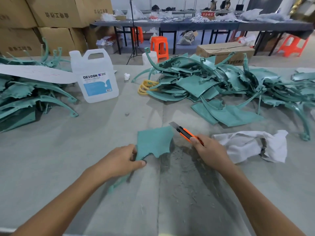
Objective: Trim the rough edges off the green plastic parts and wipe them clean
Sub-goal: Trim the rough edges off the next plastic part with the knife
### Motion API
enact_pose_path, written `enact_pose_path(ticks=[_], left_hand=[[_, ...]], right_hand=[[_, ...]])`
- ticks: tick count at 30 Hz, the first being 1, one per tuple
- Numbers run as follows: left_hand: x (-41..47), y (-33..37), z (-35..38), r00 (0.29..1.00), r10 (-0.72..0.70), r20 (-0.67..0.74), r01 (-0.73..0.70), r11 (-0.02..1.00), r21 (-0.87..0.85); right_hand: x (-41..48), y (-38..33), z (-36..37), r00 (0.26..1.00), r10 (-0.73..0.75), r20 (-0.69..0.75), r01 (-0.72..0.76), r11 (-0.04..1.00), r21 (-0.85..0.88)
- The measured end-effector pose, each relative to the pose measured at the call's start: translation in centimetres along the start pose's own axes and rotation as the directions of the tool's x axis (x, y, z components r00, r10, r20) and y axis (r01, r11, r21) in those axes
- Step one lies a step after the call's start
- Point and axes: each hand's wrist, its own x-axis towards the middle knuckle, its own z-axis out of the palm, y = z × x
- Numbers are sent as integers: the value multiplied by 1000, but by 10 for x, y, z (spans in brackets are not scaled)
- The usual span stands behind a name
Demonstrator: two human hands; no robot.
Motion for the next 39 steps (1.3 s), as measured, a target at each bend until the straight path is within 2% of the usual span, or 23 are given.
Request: enact_pose_path(ticks=[4, 8, 10, 12, 14, 15, 16, 17, 18, 19, 20, 21, 23, 25, 27, 32, 36, 39], left_hand=[[-7, -22, -7, 991, 63, 117, -54, 995, -79], [-18, -20, -23, 911, 228, 343, -161, 963, -215], [-27, -11, -39, 906, 217, 363, -135, 962, -239], [-35, -2, -61, 970, 101, 221, -70, 987, -144], [-52, 6, -80, 998, -16, -66, 14, 1000, -27], [-68, 14, -84, 967, -2, -253, -7, 999, -33], [-84, 26, -81, 895, 54, -443, -93, 993, -68], [-102, 43, -70, 790, 121, -601, -222, 970, -96], [-116, 61, -53, 714, 180, -677, -343, 933, -113], [-122, 74, -32, 684, 243, -688, -431, 895, -112], [-120, 83, -9, 709, 287, -644, -462, 879, -117], [-111, 88, 11, 778, 292, -556, -434, 890, -139], [-75, 85, 34, 911, 197, -363, -257, 959, -123], [-37, 68, 44, 963, 102, -251, -102, 995, 14], [-13, 54, 49, 968, 92, -234, -76, 994, 77], [1, 35, 51, 923, 75, -377, -133, 983, -128], [0, 37, 48, 909, 3, -416, -109, 967, -232], [5, 37, 42, 895, -83, -438, -39, 964, -262]], right_hand=[[-1, 2, 1, 1000, -3, -12, 3, 1000, 11], [-1, 2, 2, 1000, 4, -17, -3, 1000, 28], [-1, 2, 2, 999, 18, -33, -16, 998, 61], [-1, 2, 2, 998, 41, -52, -35, 994, 101], [-3, 3, 1, 996, 62, -63, -53, 989, 135], [-4, 2, 2, 995, 69, -71, -58, 987, 148], [-5, 2, 2, 994, 74, -81, -61, 986, 157], [-6, 2, 3, 993, 80, -89, -65, 985, 159], [-7, 1, 3, 992, 83, -96, -68, 986, 155], [-8, 1, 3, 991, 88, -99, -73, 987, 145], [-8, -1, 3, 991, 90, -103, -76, 988, 135], [-9, -2, 3, 990, 90, -108, -76, 989, 130], [-12, -6, 2, 991, 81, -106, -66, 988, 140], [-17, -8, 0, 992, 80, -95, -60, 979, 194], [-23, -10, -3, 991, 71, -114, -36, 957, 286], [-46, -21, -5, 953, -43, -299, 124, 958, 259], [-69, -40, -6, 953, -68, -295, 155, 947, 283], [-88, -53, -3, 955, -96, -282, 188, 929, 320]])
